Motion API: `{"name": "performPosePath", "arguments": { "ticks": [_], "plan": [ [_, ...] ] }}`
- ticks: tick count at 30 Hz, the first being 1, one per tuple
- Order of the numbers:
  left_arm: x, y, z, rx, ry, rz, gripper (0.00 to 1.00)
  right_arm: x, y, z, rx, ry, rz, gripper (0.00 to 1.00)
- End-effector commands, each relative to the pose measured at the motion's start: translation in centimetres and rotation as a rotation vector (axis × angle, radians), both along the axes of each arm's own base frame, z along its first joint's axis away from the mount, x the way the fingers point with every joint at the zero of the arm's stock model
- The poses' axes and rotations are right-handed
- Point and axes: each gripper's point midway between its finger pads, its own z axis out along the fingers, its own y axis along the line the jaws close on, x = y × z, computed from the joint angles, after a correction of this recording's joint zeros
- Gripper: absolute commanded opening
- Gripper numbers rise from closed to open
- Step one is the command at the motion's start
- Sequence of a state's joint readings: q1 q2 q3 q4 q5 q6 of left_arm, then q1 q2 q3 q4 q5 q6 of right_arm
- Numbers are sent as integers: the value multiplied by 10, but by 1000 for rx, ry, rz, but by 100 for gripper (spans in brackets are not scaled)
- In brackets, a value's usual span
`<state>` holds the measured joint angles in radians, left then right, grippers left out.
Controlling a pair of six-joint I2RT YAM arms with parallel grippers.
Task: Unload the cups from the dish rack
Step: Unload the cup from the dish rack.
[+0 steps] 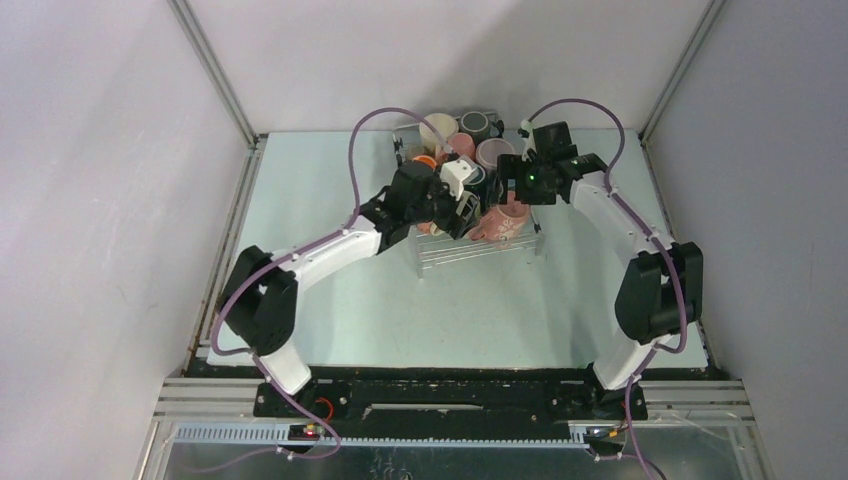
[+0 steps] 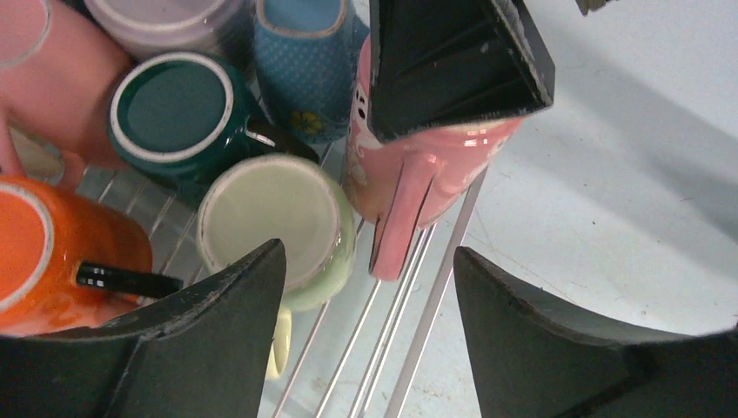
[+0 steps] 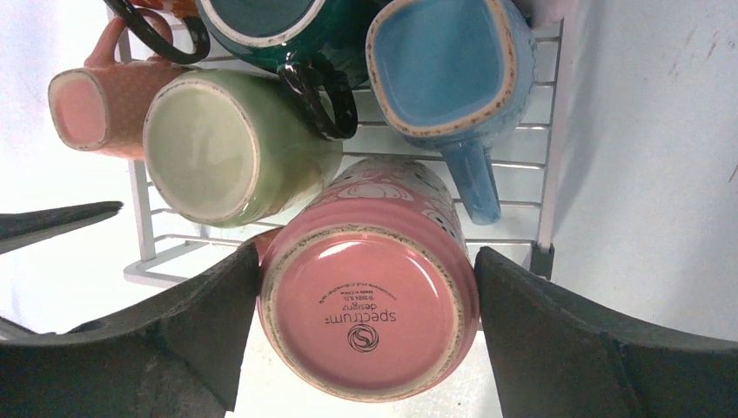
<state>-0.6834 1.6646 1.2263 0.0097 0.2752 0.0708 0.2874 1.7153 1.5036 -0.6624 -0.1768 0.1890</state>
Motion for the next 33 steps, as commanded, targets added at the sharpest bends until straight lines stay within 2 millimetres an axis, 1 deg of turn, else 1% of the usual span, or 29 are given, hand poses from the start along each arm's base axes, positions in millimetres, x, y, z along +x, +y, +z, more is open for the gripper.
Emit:
{"name": "performPosePath", "arguments": {
  "ticks": [1, 2, 4, 13, 15, 23, 29, 33],
  "plan": [
    [6, -27, 34, -16, -115, -89, 77, -5, 5, 43, 108, -94, 18, 63],
    [5, -28, 27, 6, -99, -94, 76, -6, 4, 42, 112, -92, 18, 63],
    [6, -32, 23, 15, -91, -102, 75, -5, 3, 42, 115, -89, 17, 63],
    [7, -52, 9, 66, -84, -147, 67, -7, -6, 39, 120, -79, 3, 63],
    [9, -56, 1, 81, -77, -147, 65, -7, -7, 39, 121, -80, 2, 64],
    [14, -67, -11, 134, -84, -153, 57, -7, -13, 35, 120, -69, -6, 64],
    [13, -72, -22, 157, -72, -157, 46, -9, -14, 36, 124, -72, -7, 64],
    [11, -74, -26, 170, -71, -162, 36, -9, -13, 38, 136, -74, -3, 65]
  ]
}}
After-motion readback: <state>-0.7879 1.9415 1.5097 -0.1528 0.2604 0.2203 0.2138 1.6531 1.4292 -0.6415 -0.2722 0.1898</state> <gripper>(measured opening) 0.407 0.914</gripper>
